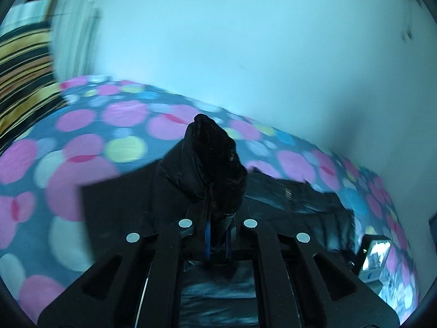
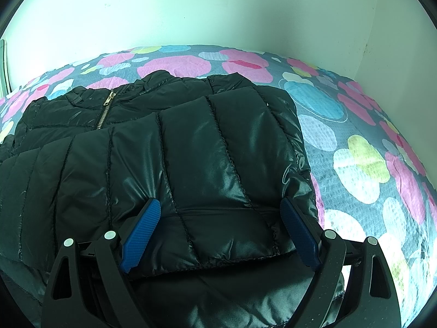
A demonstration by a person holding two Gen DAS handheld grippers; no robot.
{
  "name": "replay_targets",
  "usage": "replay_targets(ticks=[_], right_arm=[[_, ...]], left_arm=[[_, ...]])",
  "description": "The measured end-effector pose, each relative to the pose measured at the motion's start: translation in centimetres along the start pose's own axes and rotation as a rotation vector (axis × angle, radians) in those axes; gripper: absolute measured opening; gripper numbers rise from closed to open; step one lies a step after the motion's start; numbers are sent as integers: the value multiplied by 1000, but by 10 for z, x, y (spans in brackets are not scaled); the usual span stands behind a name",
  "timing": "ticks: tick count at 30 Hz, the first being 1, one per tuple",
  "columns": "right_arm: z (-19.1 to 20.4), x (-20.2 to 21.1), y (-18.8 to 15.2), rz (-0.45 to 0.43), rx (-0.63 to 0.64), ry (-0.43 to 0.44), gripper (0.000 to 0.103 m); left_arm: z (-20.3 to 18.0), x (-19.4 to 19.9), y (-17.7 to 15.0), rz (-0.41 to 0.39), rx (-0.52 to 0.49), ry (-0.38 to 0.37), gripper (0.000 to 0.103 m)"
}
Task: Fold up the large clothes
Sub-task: 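Fold the held sleeve across the jacket body and open the left gripper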
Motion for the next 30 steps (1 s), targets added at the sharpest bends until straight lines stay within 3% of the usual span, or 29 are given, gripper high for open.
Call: replay_targets(ticks=[9, 19, 26, 30], right_arm=[[-1, 0, 0, -1, -3, 2, 88], [1, 0, -1, -3, -10, 9, 88], [0, 0, -1, -4, -10, 8, 88], [1, -1, -1, -4, -9, 8, 88]], left_arm=[[-99, -66, -54, 154, -127, -74, 6], [-128, -111, -101, 291, -169, -76, 10], [-128, -103, -101, 261, -182, -70, 47], [-126, -92, -94, 252, -157, -87, 57]])
Point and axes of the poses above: each gripper's, at about its wrist camera, not at the fingertips, and x roughly against the way its jaws point, z to its left, y to its top, the point moved 4 cm from there along -x, roughly the way its jaws point, and after that the axes turned 10 degrees about x, right-handed, at the moved point
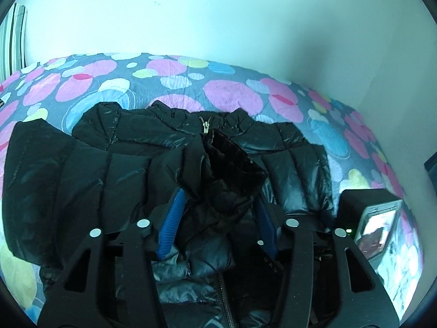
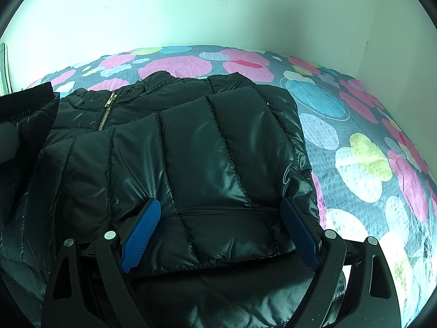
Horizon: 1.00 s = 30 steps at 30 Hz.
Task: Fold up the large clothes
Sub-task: 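Fold the held sleeve across the jacket body and open the left gripper, then grasp the side edge of the jacket with the right gripper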
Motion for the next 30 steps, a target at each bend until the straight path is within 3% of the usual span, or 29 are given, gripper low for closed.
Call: replay_targets(ticks=[7, 12, 14, 16, 19, 23, 27, 30], right_arm=[[0, 0, 0, 0, -1, 1, 88], [0, 0, 0, 0, 0, 1, 88], [-1, 1, 0, -3, -1, 0, 88], [0, 3, 2, -5, 3, -7, 88], [1, 10, 6, -18, 16, -11, 88], [0, 38, 13, -78, 48, -21, 88], [0, 74, 32, -160, 27, 68, 88], [17, 70, 47, -130, 38, 197, 88]], left_arm=[[17, 46, 2, -78, 0, -4, 67], [54, 63, -21, -110, -53, 145, 67], [78, 62, -31, -107, -39, 239, 67], [100, 64, -35, -106, -3, 282, 67], [116, 64, -38, -93, 31, 289, 67], [113, 71, -42, -115, -13, 298, 67], [114, 76, -43, -126, -3, 293, 67], [121, 79, -42, -122, 36, 278, 67]])
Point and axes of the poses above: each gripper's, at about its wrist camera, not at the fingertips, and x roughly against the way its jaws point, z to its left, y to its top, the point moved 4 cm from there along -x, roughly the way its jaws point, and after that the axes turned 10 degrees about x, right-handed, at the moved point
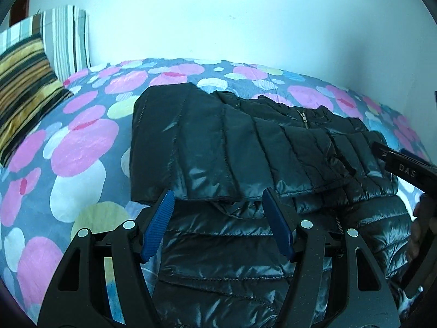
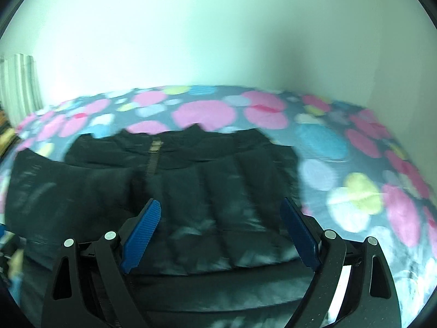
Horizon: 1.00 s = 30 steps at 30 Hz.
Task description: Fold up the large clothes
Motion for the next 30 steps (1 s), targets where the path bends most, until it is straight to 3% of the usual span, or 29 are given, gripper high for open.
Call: replay_targets(ticks=[6, 11, 14, 16, 18, 21, 25, 30], right_arm=[[40, -28, 16, 49, 46, 143, 82], [61, -57, 8, 119, 70, 195, 81], [67, -70, -1, 161, 76, 224, 61], [67, -70, -4, 156, 81, 212, 53], [69, -65, -2, 142, 99, 194, 27], [65, -55, 4, 117, 92, 207, 13], [48, -42, 13, 76, 67, 171, 11], [7, -30, 19, 33, 42, 62, 11]], left_arm=[[24, 2, 5, -12, 30, 49, 67], [55, 2, 14, -32, 89, 91, 67], [72, -2, 17, -29, 121, 111, 67], [80, -6, 17, -23, 133, 123, 67], [84, -7, 18, -22, 146, 122, 67], [85, -6, 23, -33, 146, 124, 67], [80, -6, 33, -49, 135, 121, 67], [73, -16, 44, -41, 132, 106, 67]])
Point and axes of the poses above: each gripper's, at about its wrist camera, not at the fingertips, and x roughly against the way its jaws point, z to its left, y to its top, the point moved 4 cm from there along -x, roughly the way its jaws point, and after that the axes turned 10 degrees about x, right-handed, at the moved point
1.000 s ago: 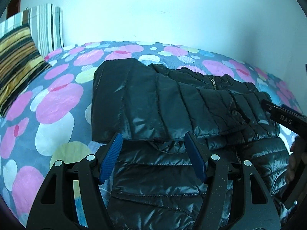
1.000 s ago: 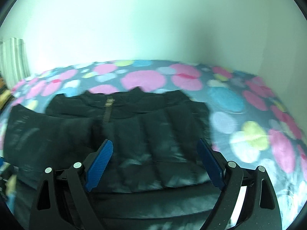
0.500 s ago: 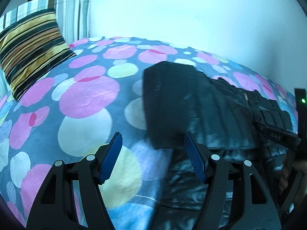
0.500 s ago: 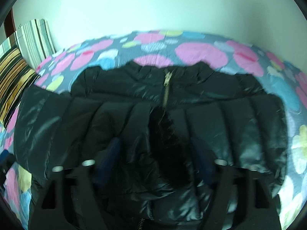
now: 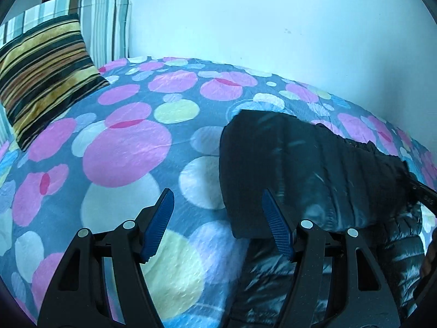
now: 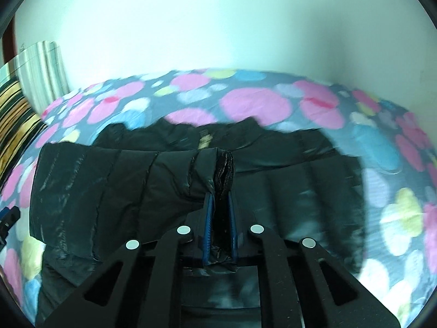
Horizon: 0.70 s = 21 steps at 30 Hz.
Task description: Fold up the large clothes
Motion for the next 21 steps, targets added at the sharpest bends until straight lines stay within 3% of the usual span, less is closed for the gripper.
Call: replay_targets(ticks=[7, 11, 21], right_arm=[[-64, 10, -12, 11, -40, -145, 11], [-89, -11, -35, 98, -95, -121, 11], [-79, -50, -60, 166, -62, -111, 13]], left_arm=[[-48, -23, 9, 11, -87, -31, 67], [-65, -50, 4, 41, -144, 3, 67], [-64, -97, -16, 152, -194, 51, 75]])
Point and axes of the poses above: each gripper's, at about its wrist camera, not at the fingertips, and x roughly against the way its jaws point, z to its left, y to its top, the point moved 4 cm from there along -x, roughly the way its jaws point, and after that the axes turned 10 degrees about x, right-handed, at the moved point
